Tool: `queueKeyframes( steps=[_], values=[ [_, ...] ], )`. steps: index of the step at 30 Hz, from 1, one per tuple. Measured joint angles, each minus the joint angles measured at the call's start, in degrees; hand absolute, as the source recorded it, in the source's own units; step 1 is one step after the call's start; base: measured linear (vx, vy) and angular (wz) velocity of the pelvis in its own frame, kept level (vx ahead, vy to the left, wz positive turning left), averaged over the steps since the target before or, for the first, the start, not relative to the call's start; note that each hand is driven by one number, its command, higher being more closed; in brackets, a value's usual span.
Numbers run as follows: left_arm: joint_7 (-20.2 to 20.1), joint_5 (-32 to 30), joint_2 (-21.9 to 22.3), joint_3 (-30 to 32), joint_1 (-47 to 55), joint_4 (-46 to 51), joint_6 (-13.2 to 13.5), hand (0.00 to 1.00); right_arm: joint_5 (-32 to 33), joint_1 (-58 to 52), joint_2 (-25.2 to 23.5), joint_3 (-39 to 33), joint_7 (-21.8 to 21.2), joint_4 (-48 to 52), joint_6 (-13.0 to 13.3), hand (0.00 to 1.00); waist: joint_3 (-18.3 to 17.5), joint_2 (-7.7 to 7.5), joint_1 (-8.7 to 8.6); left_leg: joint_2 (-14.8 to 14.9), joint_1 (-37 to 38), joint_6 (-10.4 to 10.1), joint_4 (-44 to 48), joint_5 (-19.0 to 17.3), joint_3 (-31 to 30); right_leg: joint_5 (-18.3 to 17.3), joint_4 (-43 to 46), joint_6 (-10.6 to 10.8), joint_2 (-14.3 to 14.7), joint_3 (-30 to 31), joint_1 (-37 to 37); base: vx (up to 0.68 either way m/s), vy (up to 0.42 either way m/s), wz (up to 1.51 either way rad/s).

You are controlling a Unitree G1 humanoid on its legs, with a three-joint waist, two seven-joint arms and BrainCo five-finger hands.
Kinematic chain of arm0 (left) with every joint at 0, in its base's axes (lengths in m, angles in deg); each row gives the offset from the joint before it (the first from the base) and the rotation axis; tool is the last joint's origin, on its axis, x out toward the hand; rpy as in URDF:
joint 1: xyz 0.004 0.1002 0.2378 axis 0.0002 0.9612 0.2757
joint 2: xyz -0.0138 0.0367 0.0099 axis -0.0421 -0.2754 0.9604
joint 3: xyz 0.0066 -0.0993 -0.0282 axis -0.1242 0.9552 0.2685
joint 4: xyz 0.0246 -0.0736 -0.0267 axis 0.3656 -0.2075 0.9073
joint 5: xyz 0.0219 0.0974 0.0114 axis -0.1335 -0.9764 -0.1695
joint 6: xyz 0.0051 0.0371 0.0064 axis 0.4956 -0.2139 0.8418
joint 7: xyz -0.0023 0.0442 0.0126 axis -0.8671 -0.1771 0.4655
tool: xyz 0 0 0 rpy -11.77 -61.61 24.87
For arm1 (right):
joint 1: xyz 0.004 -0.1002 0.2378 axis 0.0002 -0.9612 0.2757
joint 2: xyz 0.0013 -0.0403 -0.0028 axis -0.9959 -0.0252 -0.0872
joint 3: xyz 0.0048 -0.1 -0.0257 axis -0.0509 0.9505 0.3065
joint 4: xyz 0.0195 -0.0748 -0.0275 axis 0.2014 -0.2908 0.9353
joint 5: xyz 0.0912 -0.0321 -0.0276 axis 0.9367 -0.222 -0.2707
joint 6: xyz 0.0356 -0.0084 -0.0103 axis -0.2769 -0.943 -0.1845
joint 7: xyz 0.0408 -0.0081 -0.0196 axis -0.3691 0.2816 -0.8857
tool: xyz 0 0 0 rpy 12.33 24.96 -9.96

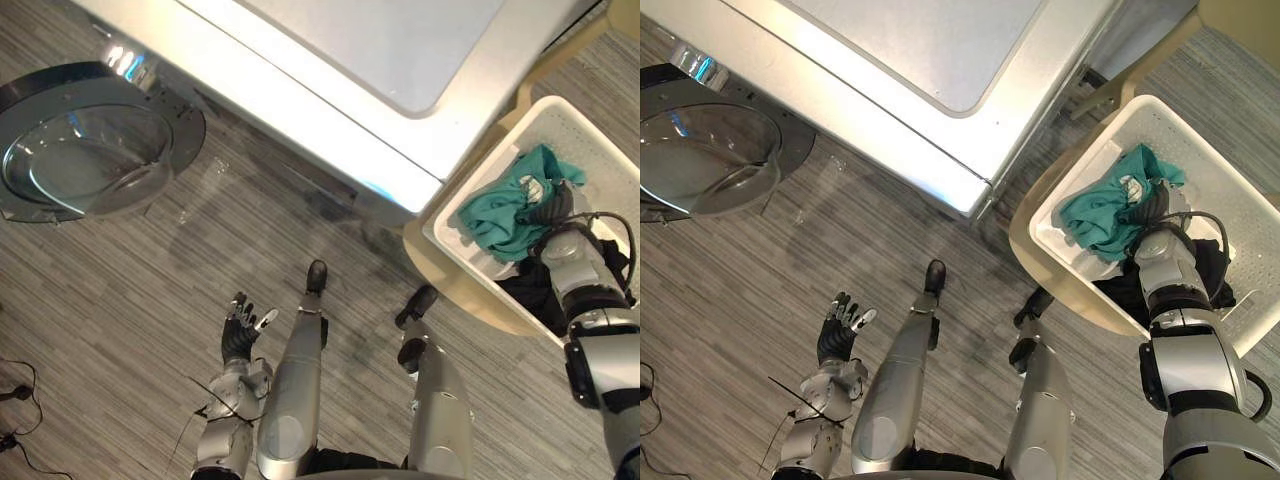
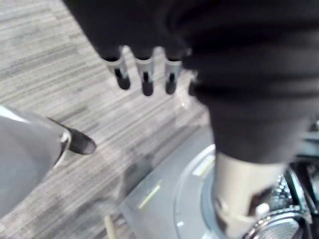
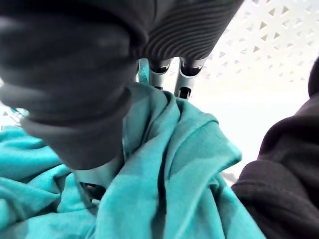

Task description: Pick up the laundry basket with both hands and put the clothes into the washing machine.

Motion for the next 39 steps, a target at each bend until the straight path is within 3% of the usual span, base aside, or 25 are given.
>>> queueKeyframes(
  steps=[5, 9, 13, 16, 20, 22, 24, 26, 29, 33, 37, 39],
  values=[
    [0.5, 0.0, 0.6, 0.2, -0.5, 0.0, 0.0, 0.0, 3.7, 0.0, 0.0, -0.6, 0.0, -0.8, -0.5, 1.0, 0.0, 1.3, 1.33, 0.2, 0.6, -0.1, 0.2, 0.3, -0.2, 0.0, 0.0, 0.0, 0.2, -0.2, 0.8, 0.01, -0.002, 0.03],
    [1.2, 0.3, 0.7, 0.3, -0.7, 0.1, 0.0, 0.0, 8.8, -0.6, -1.2, -1.4, 0.0, 0.4, -0.7, 1.0, 0.0, 1.31, 1.4, 0.5, 3.0, -0.1, 0.2, 0.3, 0.4, 0.0, 0.0, 0.0, 0.3, 0.2, 2.9, -0.01, 0.0, -0.02],
    [1.2, 0.4, 0.7, 0.9, -0.7, 0.1, 0.0, 0.0, 15.2, -3.6, -2.7, -6.0, 0.2, 7.8, -0.4, 1.0, 0.0, 1.27, 1.04, 0.8, 6.2, 0.1, 0.1, 0.2, 1.4, 0.0, 0.0, 0.0, 0.6, 1.1, 5.5, -0.04, 0.002, -0.07],
    [1.2, 0.4, 0.4, 1.4, -0.4, 0.2, -0.1, 0.0, 22.6, -8.5, -4.2, -11.9, 0.6, 16.3, 0.1, 1.0, 0.0, 0.74, 0.02, 1.0, 10.3, 0.3, -0.4, -0.1, 2.4, 0.0, -0.1, 0.0, 0.6, 1.8, 9.1, -0.05, 0.0, -0.08],
    [1.0, 0.4, -0.7, 3.0, 1.7, 2.4, -1.0, 0.0, 31.8, -16.4, -10.0, -19.7, 0.8, 28.1, 2.2, 1.0, -0.1, -2.12, -1.29, 1.6, 15.7, 0.6, -2.4, -0.3, 4.7, -0.2, -1.6, 0.5, 1.1, 3.3, 12.8, -0.05, -0.001, -0.22],
    [0.9, 0.4, -1.7, 4.5, 3.3, 3.0, -1.7, 0.0, 35.5, -22.6, -14.4, -23.0, 0.6, 34.3, 3.2, 1.0, -1.3, -4.39, -2.2, 1.9, 19.1, 0.6, -4.2, -0.3, 5.8, 0.0, -3.0, 0.8, 1.8, 4.4, 15.2, 0.01, -0.001, -0.22],
    [0.5, 0.3, -1.9, 6.4, 5.7, 3.0, -2.7, 0.0, 39.5, -30.3, -18.8, -26.0, 0.5, 41.4, 3.6, 1.0, -5.4, -6.8, -3.47, 2.0, 21.8, 0.6, -6.6, -0.3, 7.0, 0.3, -5.3, 1.1, 2.2, 4.8, 17.1, 0.07, 0.009, -0.24],
    [-0.4, -0.3, -1.7, 7.7, 7.3, 3.0, -3.4, 0.0, 41.5, -35.4, -21.7, -28.1, 0.0, 46.8, 4.6, 1.0, -8.3, -8.0, -3.79, 2.1, 24.2, 0.6, -8.4, -0.4, 8.7, 0.7, -7.3, 1.4, 2.5, 5.9, 18.6, 0.11, 0.027, -0.29],
    [-0.8, -0.8, -1.2, 8.8, 7.9, 2.7, -4.1, 0.0, 44.1, -41.5, -25.4, -30.2, -0.6, 54.9, 6.3, 1.0, -12.9, -8.42, -5.1, 2.2, 27.1, 0.5, -9.9, -0.8, 10.1, 1.8, -10.2, 1.5, 2.9, 6.0, 21.3, 0.13, 0.021, -0.21],
    [-1.2, -1.3, 1.6, 10.3, 7.9, 1.4, -4.2, 0.0, 45.7, -45.4, -30.3, -28.9, -2.4, 60.4, 7.6, 1.0, -17.1, -7.6, -5.43, 2.7, 31.6, -0.2, -10.4, -1.9, 11.8, 1.8, -11.0, 1.5, 3.6, 7.6, 24.6, 0.12, 0.006, -0.25],
    [-1.2, -1.9, 3.5, 10.2, 7.8, 0.1, -4.5, 0.0, 46.6, -47.6, -34.1, -26.2, -3.3, 61.3, 8.1, 1.0, -18.9, -7.05, -6.69, 2.7, 33.2, -0.3, -10.9, -2.1, 10.2, 0.8, -10.9, 1.8, 3.7, 6.3, 27.0, 0.05, -0.007, 0.17],
    [-1.1, -1.9, 4.0, 10.3, 7.9, -0.6, -4.6, 0.0, 45.7, -48.6, -35.3, -25.2, -3.2, 61.9, 8.1, 1.0, -19.1, -6.86, -6.44, 2.7, 32.9, -0.3, -10.3, -2.3, 8.8, 0.0, -10.4, 1.9, 3.7, 5.6, 27.8, 0.0, -0.01, 0.39]
  ],
)
